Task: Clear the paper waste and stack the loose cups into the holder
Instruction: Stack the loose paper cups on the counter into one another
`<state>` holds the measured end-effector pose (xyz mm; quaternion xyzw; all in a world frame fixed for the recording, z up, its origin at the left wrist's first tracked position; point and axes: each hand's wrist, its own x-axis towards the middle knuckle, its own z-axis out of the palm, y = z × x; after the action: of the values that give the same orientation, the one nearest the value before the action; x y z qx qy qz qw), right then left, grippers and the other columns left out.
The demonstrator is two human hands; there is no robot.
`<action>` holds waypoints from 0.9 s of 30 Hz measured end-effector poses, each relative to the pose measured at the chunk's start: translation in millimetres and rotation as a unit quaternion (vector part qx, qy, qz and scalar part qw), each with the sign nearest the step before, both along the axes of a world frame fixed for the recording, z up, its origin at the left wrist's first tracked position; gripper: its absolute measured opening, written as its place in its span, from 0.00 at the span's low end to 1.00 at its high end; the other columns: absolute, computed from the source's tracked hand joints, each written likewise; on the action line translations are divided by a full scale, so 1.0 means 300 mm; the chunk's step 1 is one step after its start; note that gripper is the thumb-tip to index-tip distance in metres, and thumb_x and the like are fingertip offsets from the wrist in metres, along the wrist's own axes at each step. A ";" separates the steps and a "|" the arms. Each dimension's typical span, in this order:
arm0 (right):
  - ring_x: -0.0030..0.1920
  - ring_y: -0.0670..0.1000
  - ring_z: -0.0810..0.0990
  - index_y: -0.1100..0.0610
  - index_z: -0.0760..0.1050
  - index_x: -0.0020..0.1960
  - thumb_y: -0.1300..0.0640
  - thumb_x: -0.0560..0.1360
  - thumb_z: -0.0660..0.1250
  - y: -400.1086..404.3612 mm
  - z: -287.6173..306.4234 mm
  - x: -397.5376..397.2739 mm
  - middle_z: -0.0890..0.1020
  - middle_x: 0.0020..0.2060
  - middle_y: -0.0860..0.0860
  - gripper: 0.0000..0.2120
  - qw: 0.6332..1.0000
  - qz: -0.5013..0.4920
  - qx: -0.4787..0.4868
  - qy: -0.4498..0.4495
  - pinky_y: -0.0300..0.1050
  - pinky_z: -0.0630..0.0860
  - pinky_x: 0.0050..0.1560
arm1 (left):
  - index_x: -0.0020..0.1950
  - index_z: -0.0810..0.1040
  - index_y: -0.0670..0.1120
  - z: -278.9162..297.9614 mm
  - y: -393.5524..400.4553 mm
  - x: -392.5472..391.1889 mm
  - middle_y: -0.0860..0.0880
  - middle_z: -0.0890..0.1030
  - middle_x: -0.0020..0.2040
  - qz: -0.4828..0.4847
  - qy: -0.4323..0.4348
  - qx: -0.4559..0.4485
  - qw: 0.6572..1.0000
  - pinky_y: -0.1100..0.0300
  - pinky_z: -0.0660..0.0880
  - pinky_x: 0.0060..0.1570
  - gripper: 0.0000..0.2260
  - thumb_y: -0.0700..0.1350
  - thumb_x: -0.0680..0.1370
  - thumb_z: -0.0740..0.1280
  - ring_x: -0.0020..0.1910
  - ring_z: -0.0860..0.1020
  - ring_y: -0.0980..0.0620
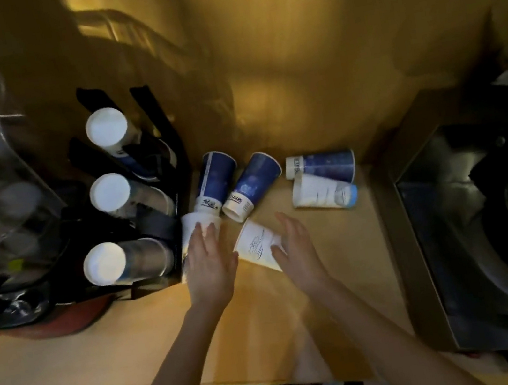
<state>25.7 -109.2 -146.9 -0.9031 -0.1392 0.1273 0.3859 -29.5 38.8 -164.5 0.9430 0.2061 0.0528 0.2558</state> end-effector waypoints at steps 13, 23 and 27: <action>0.73 0.55 0.58 0.56 0.51 0.74 0.58 0.69 0.66 0.061 -0.197 0.012 0.60 0.73 0.53 0.38 0.986 0.016 -0.160 0.046 0.48 0.51 0.72 | 0.72 0.55 0.45 -0.121 0.044 0.020 0.34 0.60 0.71 0.102 0.136 -0.046 0.984 0.47 0.63 0.67 0.30 0.40 0.74 0.66 0.69 0.62 0.36; 0.61 0.56 0.71 0.57 0.70 0.63 0.49 0.56 0.79 -0.010 -0.151 0.038 0.77 0.56 0.53 0.39 0.988 -0.133 0.043 0.070 0.56 0.71 0.62 | 0.73 0.51 0.42 -0.108 0.030 -0.070 0.35 0.67 0.66 0.112 0.126 -0.075 0.983 0.47 0.67 0.63 0.37 0.40 0.70 0.70 0.64 0.68 0.36; 0.57 0.51 0.74 0.54 0.64 0.65 0.63 0.58 0.78 -0.045 -0.111 0.009 0.74 0.55 0.49 0.40 0.959 -0.155 0.202 0.124 0.47 0.73 0.56 | 0.73 0.49 0.38 -0.063 0.037 -0.061 0.34 0.66 0.67 0.117 0.161 -0.098 0.975 0.48 0.67 0.63 0.44 0.41 0.67 0.74 0.64 0.68 0.36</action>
<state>28.3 -122.8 -180.2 -0.7939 0.0290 0.1460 0.5895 -47.8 49.9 -183.5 0.8789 0.3578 -0.0901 0.3024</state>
